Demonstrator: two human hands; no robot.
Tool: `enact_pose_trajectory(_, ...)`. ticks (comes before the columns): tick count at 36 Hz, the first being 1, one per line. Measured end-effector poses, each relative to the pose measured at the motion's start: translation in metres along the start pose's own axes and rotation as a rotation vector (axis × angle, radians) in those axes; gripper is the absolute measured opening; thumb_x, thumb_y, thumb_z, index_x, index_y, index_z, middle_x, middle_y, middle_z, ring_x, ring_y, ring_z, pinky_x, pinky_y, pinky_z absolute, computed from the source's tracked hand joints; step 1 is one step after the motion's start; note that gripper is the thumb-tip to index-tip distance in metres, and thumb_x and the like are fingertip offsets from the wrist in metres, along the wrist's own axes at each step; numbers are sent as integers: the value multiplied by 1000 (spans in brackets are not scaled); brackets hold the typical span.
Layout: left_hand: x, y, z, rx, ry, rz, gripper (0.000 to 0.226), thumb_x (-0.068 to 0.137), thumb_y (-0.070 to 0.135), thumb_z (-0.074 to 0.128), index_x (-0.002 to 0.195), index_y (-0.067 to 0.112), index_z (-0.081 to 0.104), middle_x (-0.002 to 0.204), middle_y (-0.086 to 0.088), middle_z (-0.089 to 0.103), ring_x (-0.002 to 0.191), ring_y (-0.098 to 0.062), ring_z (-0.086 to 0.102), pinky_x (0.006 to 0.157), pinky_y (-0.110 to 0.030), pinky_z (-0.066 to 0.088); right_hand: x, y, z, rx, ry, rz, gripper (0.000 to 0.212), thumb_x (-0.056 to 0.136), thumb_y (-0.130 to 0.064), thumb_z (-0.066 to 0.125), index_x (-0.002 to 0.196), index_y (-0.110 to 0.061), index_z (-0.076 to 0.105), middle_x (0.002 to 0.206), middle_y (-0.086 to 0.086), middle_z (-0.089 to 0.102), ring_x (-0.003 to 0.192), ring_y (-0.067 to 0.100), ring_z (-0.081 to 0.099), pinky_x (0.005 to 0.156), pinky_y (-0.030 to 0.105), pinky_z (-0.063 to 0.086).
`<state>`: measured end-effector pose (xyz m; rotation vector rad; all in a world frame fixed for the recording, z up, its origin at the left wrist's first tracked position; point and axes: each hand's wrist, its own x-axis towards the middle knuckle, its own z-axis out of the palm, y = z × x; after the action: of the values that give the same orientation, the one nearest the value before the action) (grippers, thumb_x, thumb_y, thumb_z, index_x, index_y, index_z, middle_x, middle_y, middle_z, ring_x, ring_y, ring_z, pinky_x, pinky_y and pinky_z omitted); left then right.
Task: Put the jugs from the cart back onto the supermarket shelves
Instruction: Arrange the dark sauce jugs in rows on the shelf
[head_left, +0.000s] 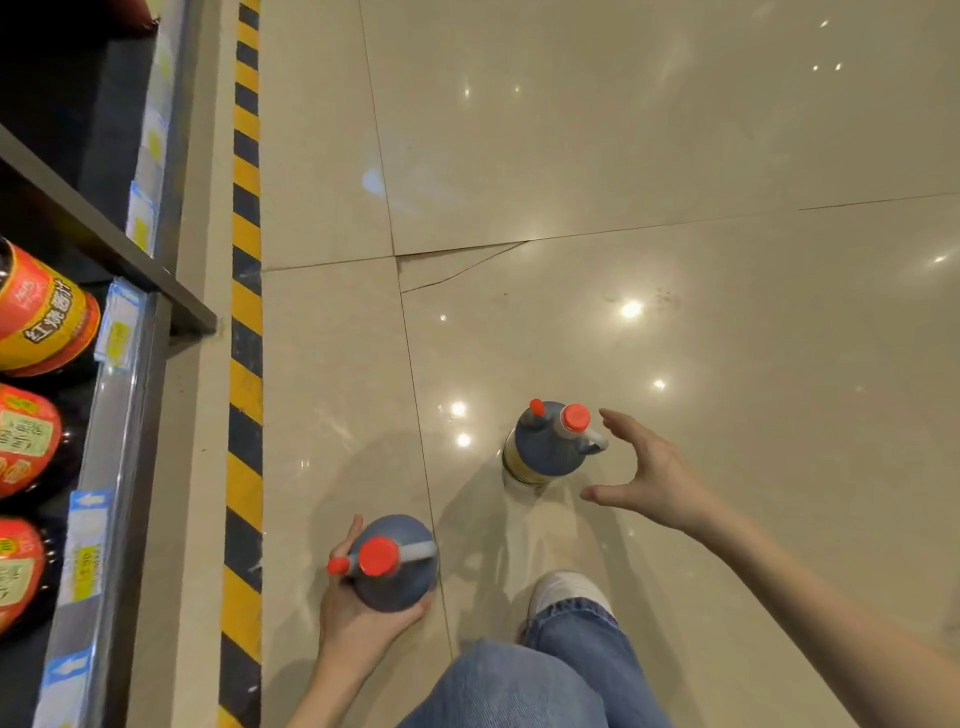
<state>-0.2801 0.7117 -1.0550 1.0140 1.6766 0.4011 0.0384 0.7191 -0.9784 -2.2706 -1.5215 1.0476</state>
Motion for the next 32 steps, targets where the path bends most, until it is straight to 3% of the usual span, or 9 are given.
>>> enact_pose_trajectory(3, 4, 8, 0, 55, 91, 12, 112, 35, 24, 97, 132, 11, 42, 118, -4, 55, 117, -26, 53, 95, -34, 42, 4, 7, 3, 61, 12, 16, 99, 65, -25, 86, 146, -14, 30, 146, 4, 42, 135, 16, 39, 93, 13, 27)
enact_pose_trajectory(5, 10, 17, -1, 66, 102, 15, 116, 36, 28, 97, 135, 13, 40, 130, -7, 55, 121, -29, 51, 100, -41, 43, 6, 11, 7, 102, 8, 30, 99, 63, -23, 86, 145, -16, 31, 145, 3, 43, 134, 15, 39, 94, 15, 28)
enact_pose_trajectory(12, 45, 39, 1, -70, 145, -9, 78, 53, 18, 93, 118, 20, 50, 115, -2, 61, 106, -25, 59, 87, -38, 51, 14, 21, 28, 254, -18, 70, 108, 55, -29, 90, 145, -18, 32, 144, 1, 44, 132, 17, 41, 105, 29, 37)
enact_pose_trajectory(15, 53, 48, 3, -204, 174, -80, 72, 58, 17, 91, 120, 16, 55, 113, -3, 63, 100, -22, 59, 84, -37, 52, 18, 22, 38, 315, -35, 74, 126, 41, -49, 88, 147, -20, 27, 145, -2, 41, 133, 17, 40, 108, 33, 37)
enact_pose_trajectory(18, 54, 61, 4, -347, 180, -123, 57, 68, 14, 84, 118, 13, 57, 105, -3, 63, 93, -20, 60, 68, -27, 49, 25, 24, 52, 368, -19, 52, 129, 35, -58, 83, 145, -19, 30, 147, -7, 37, 133, 13, 38, 108, 34, 38)
enact_pose_trajectory(20, 55, 67, 3, -419, 181, -148, 53, 70, 14, 82, 117, 12, 58, 104, -3, 64, 89, -18, 61, 63, -25, 48, 30, 24, 60, 405, -2, 42, 123, 37, -52, 89, 142, -18, 34, 144, -6, 39, 131, 13, 40, 105, 31, 40)
enact_pose_trajectory(24, 58, 77, 2, -509, 180, -197, 59, 65, 17, 85, 118, 8, 60, 100, -4, 69, 93, -21, 66, 69, -31, 53, 42, 22, 73, 488, 87, 72, 100, 44, -30, 95, 130, -22, 44, 121, -7, 57, 112, 10, 55, 79, 14, 46)
enact_pose_trajectory(27, 57, 84, 1, -526, 164, -200, 49, 68, 16, 83, 112, 9, 60, 93, -1, 69, 86, -17, 66, 63, -29, 51, 47, 20, 81, 526, 166, 84, 99, 39, -40, 94, 124, -23, 47, 117, -7, 59, 108, 10, 58, 81, 21, 51)
enact_pose_trajectory(32, 54, 92, 0, -539, 132, -193, 42, 70, 14, 81, 108, 11, 61, 92, -1, 70, 82, -14, 66, 60, -28, 50, 49, 9, 91, 577, 291, 88, 83, 52, -13, 92, 119, -21, 45, 106, -7, 58, 94, 6, 57, 66, 7, 47)
